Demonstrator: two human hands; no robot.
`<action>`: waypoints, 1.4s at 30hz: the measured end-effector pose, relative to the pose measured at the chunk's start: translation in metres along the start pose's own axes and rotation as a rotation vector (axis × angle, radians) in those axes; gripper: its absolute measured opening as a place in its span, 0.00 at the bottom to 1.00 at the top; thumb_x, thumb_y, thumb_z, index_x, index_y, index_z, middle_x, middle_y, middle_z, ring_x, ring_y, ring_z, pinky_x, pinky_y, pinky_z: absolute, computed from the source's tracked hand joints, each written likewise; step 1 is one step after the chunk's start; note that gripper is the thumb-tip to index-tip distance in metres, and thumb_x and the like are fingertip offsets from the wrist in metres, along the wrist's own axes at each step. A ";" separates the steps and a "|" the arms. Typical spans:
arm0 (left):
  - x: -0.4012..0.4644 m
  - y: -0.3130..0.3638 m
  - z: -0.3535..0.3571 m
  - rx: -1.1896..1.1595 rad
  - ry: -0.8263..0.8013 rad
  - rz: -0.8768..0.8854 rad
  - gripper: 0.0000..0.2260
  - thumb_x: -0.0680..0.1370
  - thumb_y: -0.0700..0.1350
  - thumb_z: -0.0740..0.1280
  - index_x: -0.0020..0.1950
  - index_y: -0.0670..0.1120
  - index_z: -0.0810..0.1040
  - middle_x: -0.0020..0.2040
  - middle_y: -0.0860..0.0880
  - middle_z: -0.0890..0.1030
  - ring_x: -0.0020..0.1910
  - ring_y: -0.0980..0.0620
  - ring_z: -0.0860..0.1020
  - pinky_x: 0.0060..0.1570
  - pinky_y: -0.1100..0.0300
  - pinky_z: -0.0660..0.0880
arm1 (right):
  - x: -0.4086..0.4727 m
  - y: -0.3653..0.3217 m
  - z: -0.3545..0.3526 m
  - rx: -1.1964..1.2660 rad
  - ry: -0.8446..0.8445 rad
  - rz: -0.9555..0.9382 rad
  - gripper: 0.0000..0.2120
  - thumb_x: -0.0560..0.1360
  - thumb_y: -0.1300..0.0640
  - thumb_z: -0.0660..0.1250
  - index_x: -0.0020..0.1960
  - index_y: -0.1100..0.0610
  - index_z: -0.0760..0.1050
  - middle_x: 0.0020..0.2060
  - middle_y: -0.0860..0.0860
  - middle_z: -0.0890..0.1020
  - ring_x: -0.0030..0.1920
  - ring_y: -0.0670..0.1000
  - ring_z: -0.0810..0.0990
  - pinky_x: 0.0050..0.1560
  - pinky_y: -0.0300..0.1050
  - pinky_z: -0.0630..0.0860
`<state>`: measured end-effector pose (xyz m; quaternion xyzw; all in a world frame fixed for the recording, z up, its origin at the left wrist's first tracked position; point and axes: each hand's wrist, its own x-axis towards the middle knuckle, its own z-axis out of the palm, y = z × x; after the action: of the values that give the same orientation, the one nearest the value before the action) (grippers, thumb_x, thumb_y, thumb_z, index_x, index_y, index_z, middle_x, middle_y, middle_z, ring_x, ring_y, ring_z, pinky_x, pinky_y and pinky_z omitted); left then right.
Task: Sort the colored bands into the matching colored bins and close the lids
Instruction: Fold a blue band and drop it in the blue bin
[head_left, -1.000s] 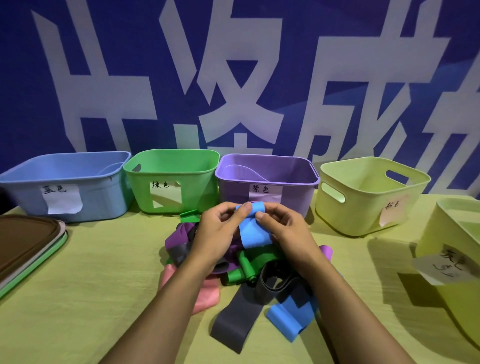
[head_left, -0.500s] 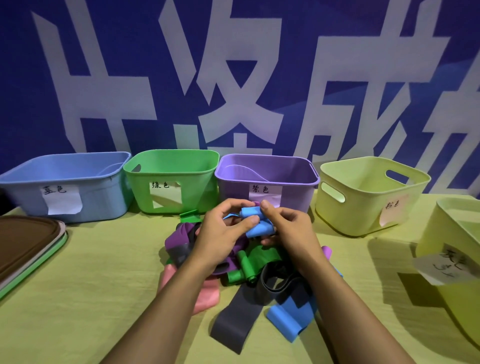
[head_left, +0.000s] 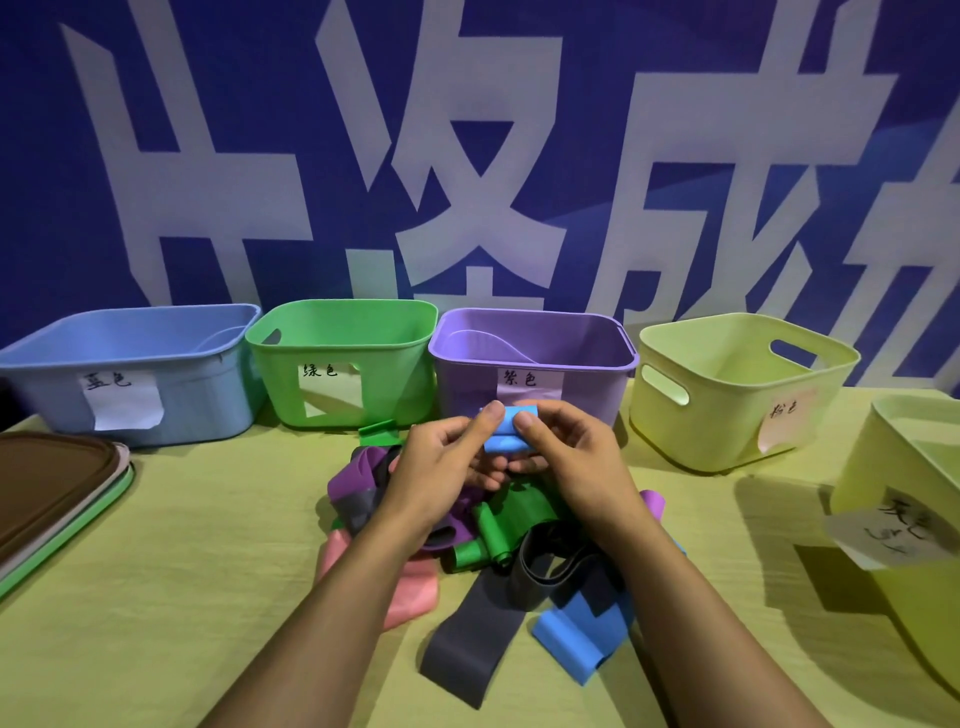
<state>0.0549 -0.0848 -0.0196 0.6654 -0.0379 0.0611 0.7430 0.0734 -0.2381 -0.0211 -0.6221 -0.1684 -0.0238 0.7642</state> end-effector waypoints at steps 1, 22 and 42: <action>0.001 0.000 0.000 0.000 0.005 0.003 0.22 0.73 0.59 0.69 0.49 0.41 0.85 0.37 0.40 0.84 0.31 0.49 0.80 0.33 0.62 0.80 | 0.000 0.000 0.000 0.006 -0.005 -0.004 0.06 0.81 0.65 0.66 0.55 0.62 0.80 0.42 0.52 0.87 0.42 0.50 0.86 0.40 0.41 0.83; 0.008 -0.005 -0.006 -0.031 0.038 0.041 0.03 0.77 0.38 0.73 0.50 0.42 0.84 0.41 0.46 0.87 0.36 0.55 0.84 0.39 0.65 0.81 | -0.002 0.002 -0.005 -0.024 -0.006 -0.015 0.14 0.74 0.59 0.74 0.59 0.60 0.81 0.52 0.61 0.86 0.48 0.54 0.84 0.54 0.56 0.82; 0.005 -0.009 0.009 -0.449 0.184 0.105 0.23 0.67 0.45 0.78 0.59 0.39 0.81 0.54 0.41 0.86 0.53 0.47 0.84 0.57 0.57 0.81 | -0.008 0.006 0.026 0.297 0.132 0.020 0.10 0.76 0.64 0.73 0.57 0.61 0.82 0.50 0.57 0.88 0.50 0.51 0.85 0.57 0.46 0.82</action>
<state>0.0611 -0.0944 -0.0273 0.4723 -0.0172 0.1500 0.8684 0.0610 -0.2131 -0.0244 -0.5011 -0.1134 -0.0317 0.8574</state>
